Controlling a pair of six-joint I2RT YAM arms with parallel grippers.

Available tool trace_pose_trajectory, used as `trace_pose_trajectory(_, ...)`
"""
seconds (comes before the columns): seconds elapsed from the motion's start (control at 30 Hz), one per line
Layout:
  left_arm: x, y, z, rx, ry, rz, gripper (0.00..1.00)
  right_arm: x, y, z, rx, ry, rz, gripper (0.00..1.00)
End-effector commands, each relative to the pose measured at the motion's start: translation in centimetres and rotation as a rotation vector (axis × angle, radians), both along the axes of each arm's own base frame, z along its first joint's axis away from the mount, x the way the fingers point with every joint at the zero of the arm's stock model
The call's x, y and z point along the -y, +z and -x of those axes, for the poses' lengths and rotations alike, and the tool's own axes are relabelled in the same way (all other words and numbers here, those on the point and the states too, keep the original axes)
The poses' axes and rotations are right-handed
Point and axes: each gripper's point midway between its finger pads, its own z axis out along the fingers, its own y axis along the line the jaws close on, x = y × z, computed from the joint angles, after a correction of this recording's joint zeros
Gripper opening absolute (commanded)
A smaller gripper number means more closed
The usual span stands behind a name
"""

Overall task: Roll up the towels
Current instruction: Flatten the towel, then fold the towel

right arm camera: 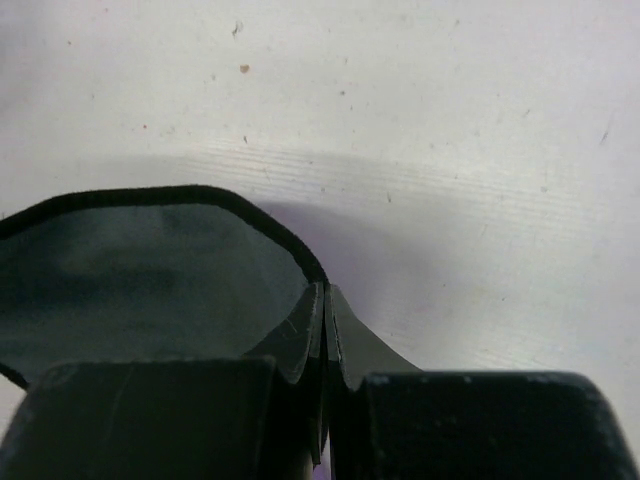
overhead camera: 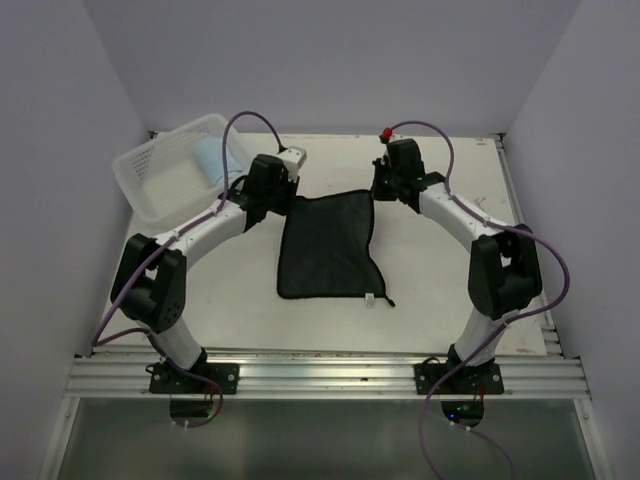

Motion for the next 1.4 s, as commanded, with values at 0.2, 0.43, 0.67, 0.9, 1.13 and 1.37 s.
trace_pose_trajectory(0.2, 0.5, 2.7, -0.5, 0.123, 0.019, 0.11, 0.1, 4.0, 5.5, 0.7, 0.149, 0.051, 0.236, 0.0)
trace_pose_trajectory(0.43, 1.0, 2.8, 1.3, 0.116, 0.02, 0.218, 0.19, 3.0, 4.3, 3.4, 0.139, 0.106, 0.178, 0.0)
trace_pose_trajectory(0.67, 1.3, 1.5, 3.2, 0.088, 0.038, 0.322, 0.13, 2.9, 4.2, 6.6, 0.161, 0.122, 0.127, 0.0)
trace_pose_trajectory(0.9, 3.3, 1.1, -0.5, 0.073, 0.017, 0.302, 0.48, 3.5, 2.1, 7.8, 0.099, 0.089, 0.128, 0.0)
trace_pose_trajectory(1.13, 6.2, 1.1, -6.4, -0.031, 0.033, 0.265, 0.59, 3.7, 1.0, 8.8, 0.091, 0.082, 0.108, 0.0)
trace_pose_trajectory(1.37, 7.3, -1.4, -6.7, -0.15, 0.048, 0.304, 0.62, 3.6, 0.4, 10.5, 0.096, 0.091, 0.075, 0.0)
